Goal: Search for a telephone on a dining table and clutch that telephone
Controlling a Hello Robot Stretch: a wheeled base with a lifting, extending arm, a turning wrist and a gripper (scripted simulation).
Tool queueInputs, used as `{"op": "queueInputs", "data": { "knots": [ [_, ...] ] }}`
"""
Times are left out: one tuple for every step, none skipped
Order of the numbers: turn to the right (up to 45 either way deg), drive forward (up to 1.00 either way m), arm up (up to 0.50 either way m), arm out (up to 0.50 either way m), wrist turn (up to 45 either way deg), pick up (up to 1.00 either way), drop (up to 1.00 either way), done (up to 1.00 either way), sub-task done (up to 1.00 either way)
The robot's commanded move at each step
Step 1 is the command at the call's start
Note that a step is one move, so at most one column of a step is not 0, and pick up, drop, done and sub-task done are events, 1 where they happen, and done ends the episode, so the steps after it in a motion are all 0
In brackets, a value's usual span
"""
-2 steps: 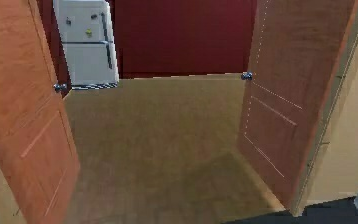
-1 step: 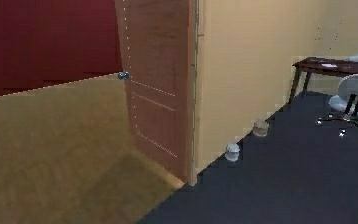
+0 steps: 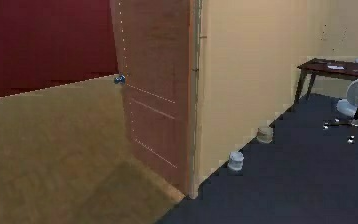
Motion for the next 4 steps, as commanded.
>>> {"op": "queueInputs", "data": {
  "knots": [
    [36.0, 0.00, 0.00, 0.00, 0.0, 0.00, 0.00, 0.00, 0.00],
    [0.0, 0.60, 0.00, 0.00, 0.0, 0.00, 0.00, 0.00, 0.00],
    [9.0, 0.00, 0.00, 0.00, 0.0, 0.00, 0.00, 0.00, 0.00],
    [0.0, 0.70, 0.00, 0.00, 0.0, 0.00, 0.00, 0.00, 0.00]
  ]
}}
